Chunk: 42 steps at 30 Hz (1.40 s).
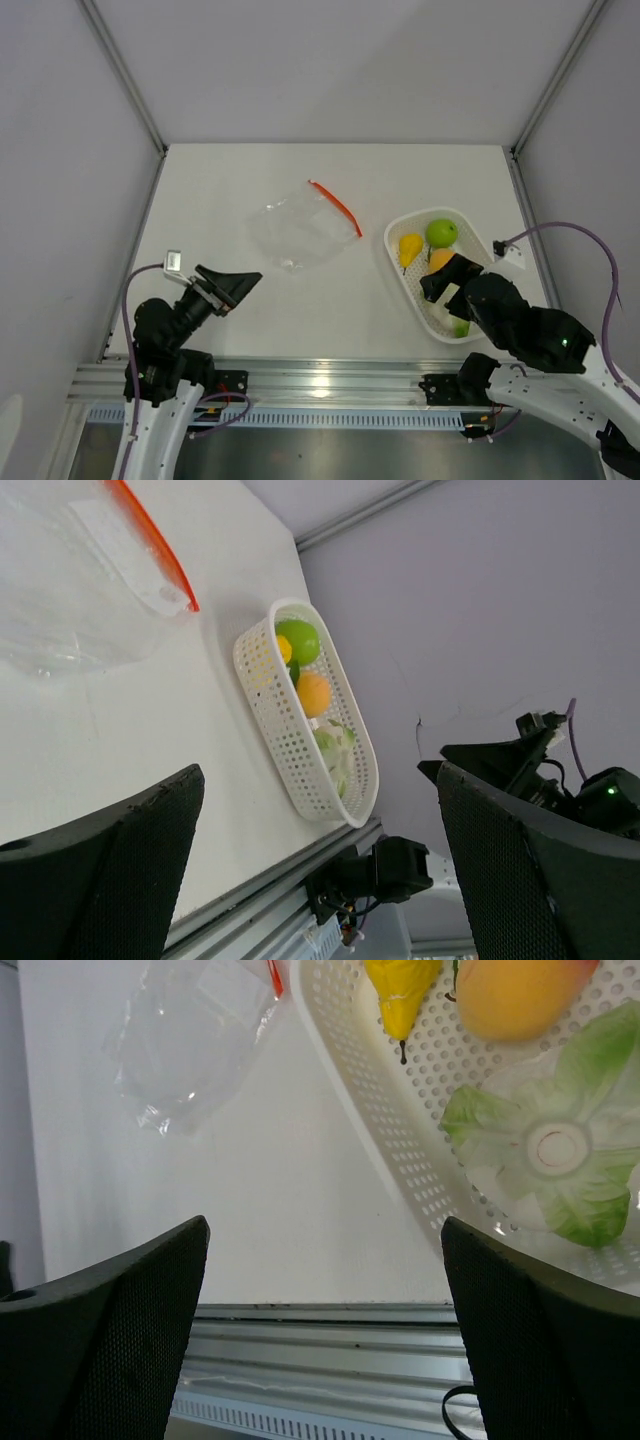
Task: Place the food in the zip-top bag and seal the zipper
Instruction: Pick up the zipper food storage bag at the center of the board.
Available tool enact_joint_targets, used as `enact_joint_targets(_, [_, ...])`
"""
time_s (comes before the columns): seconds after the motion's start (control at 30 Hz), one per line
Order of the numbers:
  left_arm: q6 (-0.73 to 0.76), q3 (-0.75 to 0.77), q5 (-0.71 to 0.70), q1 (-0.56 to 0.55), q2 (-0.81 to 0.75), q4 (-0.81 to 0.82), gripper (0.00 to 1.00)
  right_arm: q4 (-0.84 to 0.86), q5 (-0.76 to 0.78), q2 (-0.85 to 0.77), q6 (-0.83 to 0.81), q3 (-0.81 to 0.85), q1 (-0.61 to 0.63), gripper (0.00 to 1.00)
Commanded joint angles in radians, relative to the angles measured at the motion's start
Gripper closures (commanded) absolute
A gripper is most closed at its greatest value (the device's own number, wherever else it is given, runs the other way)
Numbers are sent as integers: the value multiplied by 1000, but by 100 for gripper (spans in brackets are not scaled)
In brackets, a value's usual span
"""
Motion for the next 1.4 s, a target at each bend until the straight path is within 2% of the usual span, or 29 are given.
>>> enact_joint_targets(0.0, [161,166,-84,-10,115,-116,1,99,-22,86,-114,0,-2,1])
enact_joint_targets(0.13, [229,289,-46,-10,293,-233,1,292,-149,176,-317,0,-43,1])
enact_joint_targets(0.17, [233,306,-30,-10,318,-248,0,376,-224,196,-351,2,-63,1])
enact_joint_targets(0.23, [223,303,-17,-10,350,-257,1,446,-316,286,-398,14,-147,1])
enact_joint_targets(0.27, [215,300,-15,-10,349,-259,0,502,-446,328,-425,23,-187,1])
enact_joint_targets(0.3, [212,295,-18,-10,341,-258,0,533,-520,419,-436,40,-274,1])
enact_joint_targets(0.37, [212,289,-42,-10,303,-260,1,616,-684,523,-458,58,-342,1])
enact_joint_targets(0.43, [236,275,-68,-10,243,-267,0,664,-679,755,-526,174,-379,1])
enact_joint_targets(0.5, [247,277,-81,-10,225,-276,1,695,-672,796,-563,199,-379,1])
enact_joint_targets(0.67, [319,305,-92,-10,220,-310,0,684,-665,1111,-674,461,-396,2])
enact_joint_targets(0.87, [382,332,-86,-10,234,-330,0,698,-694,1371,-760,665,-442,6])
enact_joint_targets(1.07, [400,332,-63,-10,249,-316,0,744,-819,1514,-786,770,-487,14])
enact_joint_targets(1.23, [387,326,-29,-10,273,-284,2,695,-859,1639,-801,890,-513,19])
enact_joint_targets(1.37, [388,317,-29,-10,280,-279,2,698,-902,1678,-794,891,-521,25])
